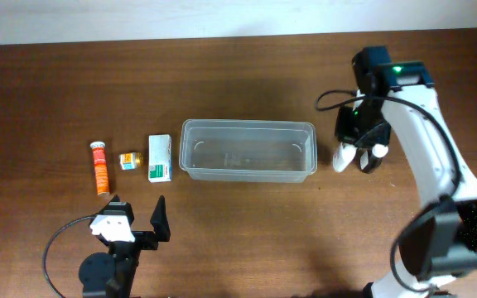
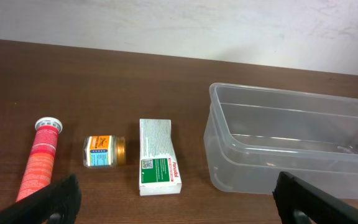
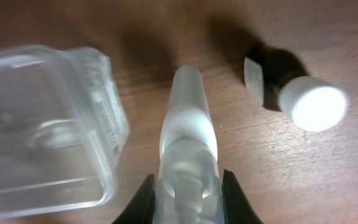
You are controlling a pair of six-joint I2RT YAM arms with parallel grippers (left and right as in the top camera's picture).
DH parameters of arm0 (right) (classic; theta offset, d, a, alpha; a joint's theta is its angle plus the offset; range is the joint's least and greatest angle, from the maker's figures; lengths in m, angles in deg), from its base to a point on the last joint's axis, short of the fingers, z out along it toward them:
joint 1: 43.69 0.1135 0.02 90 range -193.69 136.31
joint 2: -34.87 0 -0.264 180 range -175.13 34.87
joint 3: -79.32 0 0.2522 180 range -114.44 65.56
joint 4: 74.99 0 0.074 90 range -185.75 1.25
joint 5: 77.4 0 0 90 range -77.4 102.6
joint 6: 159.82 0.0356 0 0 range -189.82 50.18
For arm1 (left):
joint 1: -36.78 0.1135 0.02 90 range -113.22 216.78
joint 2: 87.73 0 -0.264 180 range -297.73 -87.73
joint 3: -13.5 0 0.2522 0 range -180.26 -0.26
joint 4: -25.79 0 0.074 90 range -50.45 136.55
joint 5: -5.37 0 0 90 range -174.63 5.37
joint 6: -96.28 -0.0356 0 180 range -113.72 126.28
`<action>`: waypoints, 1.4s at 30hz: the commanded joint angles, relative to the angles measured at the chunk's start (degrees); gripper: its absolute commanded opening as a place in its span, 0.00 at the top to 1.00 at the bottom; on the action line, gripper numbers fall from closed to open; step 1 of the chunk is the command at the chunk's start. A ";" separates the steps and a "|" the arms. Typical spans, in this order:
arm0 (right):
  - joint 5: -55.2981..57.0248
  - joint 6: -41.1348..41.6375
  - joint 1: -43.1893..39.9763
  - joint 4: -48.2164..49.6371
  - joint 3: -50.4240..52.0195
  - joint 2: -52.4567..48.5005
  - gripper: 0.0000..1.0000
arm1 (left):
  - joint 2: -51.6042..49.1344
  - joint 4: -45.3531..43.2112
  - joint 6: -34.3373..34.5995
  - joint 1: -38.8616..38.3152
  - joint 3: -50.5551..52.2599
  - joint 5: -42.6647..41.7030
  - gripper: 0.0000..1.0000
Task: Pack container
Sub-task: 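Reach the right gripper to the white lotion bottle and grasp it, then carry the white bottle into the container's right end and release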
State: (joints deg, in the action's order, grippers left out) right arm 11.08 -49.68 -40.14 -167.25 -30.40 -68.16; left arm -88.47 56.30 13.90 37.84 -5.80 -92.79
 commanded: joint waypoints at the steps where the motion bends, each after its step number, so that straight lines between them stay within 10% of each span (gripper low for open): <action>1: -0.70 0.07 1.97 -2.01 -5.90 8.09 0.88 | 0.37 -0.02 0.50 -0.26 0.24 0.07 0.00; 11: 3.21 1.60 22.47 2.89 -7.48 11.96 0.89 | 0.37 -0.02 0.50 -0.26 0.24 0.07 0.00; 37: -2.08 9.29 17.38 7.30 2.51 -4.17 0.87 | 0.37 -0.04 0.50 -0.26 0.24 0.07 0.00; 42: -2.05 9.20 17.38 6.51 2.64 -4.15 0.62 | 0.37 -0.04 0.50 -0.26 0.24 0.07 0.00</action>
State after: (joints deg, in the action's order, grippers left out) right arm 9.46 -41.00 -22.61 -160.52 -27.80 -72.62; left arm -88.47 56.30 13.90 37.84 -5.80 -92.79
